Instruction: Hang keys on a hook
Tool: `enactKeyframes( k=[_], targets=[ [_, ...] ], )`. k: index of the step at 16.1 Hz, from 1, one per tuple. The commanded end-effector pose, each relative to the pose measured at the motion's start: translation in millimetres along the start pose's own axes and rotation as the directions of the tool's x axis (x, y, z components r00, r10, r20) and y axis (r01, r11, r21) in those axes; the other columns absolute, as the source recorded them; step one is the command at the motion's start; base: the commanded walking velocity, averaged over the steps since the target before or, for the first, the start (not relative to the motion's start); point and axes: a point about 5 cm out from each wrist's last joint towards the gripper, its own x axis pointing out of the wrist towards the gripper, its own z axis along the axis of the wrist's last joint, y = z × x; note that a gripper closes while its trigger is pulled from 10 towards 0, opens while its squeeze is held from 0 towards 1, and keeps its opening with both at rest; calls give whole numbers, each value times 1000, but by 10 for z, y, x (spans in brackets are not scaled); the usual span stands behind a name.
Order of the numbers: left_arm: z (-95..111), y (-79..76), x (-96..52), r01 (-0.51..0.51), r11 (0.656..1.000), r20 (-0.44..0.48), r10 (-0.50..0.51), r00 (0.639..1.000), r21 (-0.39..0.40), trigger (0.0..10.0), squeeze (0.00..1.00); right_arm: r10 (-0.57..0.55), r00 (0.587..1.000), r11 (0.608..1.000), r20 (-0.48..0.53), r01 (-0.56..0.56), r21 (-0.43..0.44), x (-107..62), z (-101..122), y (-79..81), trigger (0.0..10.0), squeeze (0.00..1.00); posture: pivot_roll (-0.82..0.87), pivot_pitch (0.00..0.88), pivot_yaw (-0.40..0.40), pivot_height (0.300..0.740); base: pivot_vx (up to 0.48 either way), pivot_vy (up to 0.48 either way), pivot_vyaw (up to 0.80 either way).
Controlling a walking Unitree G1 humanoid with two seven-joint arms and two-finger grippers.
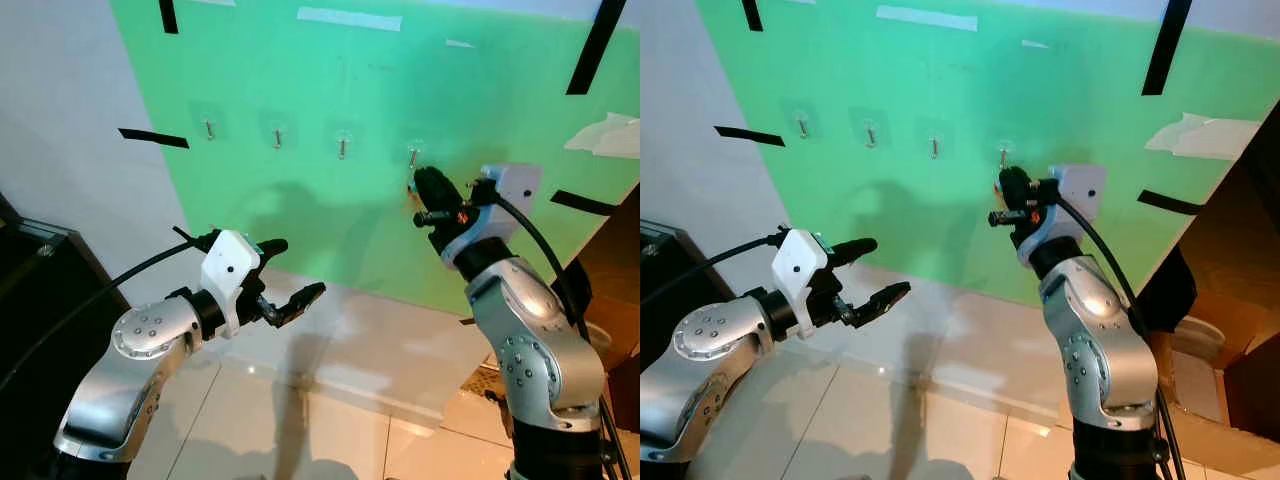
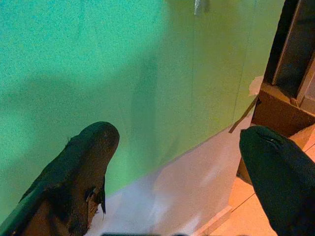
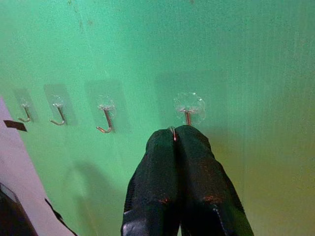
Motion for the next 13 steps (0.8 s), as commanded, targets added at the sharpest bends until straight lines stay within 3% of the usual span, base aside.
enactKeyframes(
  k=[1, 13],
  targets=[
    [63, -4, 4, 17, 1000, 7, -17, 1000, 22, 10000, 0, -9, 1000, 1000, -13, 9, 12, 35, -1, -9, 10000, 0, 11, 0, 16, 740, 0, 0, 0],
    [59, -14, 3, 26, 1000, 0, -26, 1000, 12, 10000, 0, -13, 1000, 1000, -27, 13, 23, 202, -35, 38, 10000, 0, 20, 0, 11, 740, 0, 0, 0]
  ],
)
